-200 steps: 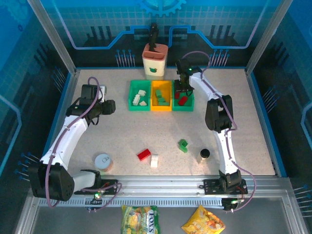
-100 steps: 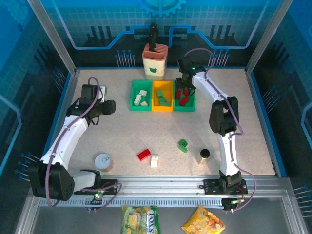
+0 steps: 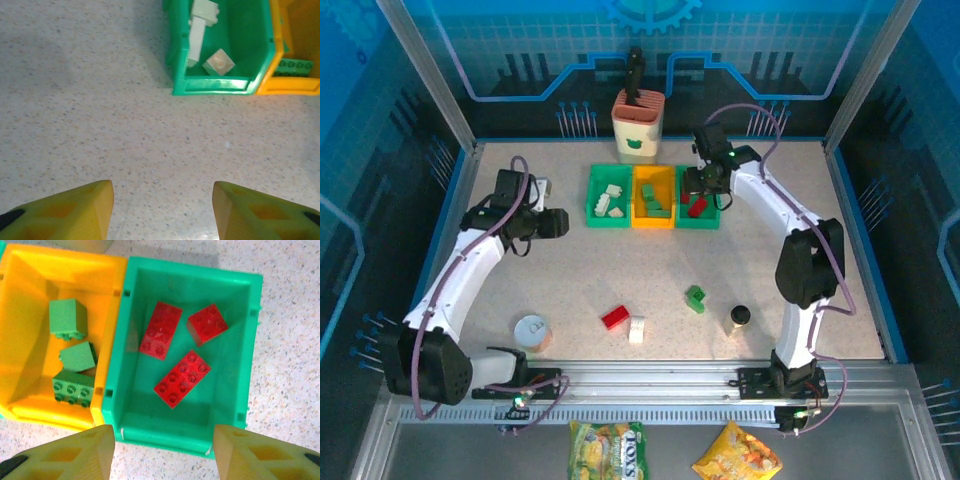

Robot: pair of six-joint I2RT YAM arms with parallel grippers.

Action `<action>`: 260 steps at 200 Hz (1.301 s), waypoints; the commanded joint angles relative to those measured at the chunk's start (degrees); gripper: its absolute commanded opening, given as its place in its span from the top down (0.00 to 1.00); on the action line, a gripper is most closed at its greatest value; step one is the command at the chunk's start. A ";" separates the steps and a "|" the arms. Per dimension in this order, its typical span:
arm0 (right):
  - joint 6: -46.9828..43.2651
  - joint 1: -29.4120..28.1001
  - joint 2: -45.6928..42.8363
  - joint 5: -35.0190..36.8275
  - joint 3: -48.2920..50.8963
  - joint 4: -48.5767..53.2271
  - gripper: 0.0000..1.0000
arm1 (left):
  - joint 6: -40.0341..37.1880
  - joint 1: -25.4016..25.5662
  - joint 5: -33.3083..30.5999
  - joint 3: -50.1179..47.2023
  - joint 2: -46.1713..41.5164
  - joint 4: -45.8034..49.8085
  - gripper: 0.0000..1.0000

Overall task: Sort the legos into containers by color
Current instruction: Place the lego in the container, then rotate the lego at the bottom-center of the table.

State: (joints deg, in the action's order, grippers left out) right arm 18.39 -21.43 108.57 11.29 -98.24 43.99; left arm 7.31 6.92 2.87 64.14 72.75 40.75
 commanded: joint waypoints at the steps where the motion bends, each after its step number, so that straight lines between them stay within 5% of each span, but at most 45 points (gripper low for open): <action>1: 2.03 -1.10 -4.12 -2.32 4.01 -2.53 0.45 | 2.82 3.39 1.90 2.03 1.23 5.09 0.45; 138: 2.57 -2.00 -17.36 -5.29 26.61 -5.23 0.46 | 19.94 36.20 -11.28 -14.82 1.37 1.82 0.38; 200: 3.34 -2.04 -20.29 -5.14 29.98 -4.24 0.45 | 24.42 44.27 -10.29 -20.10 5.68 -0.78 0.28; 260: 3.20 -2.01 -22.76 -4.45 30.99 -2.66 0.45 | 24.72 46.61 -10.26 -20.47 11.26 -3.51 0.27</action>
State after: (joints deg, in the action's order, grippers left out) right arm 21.02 -22.90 87.90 6.59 -68.23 39.90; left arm 30.20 53.06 -6.63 43.92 81.97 38.11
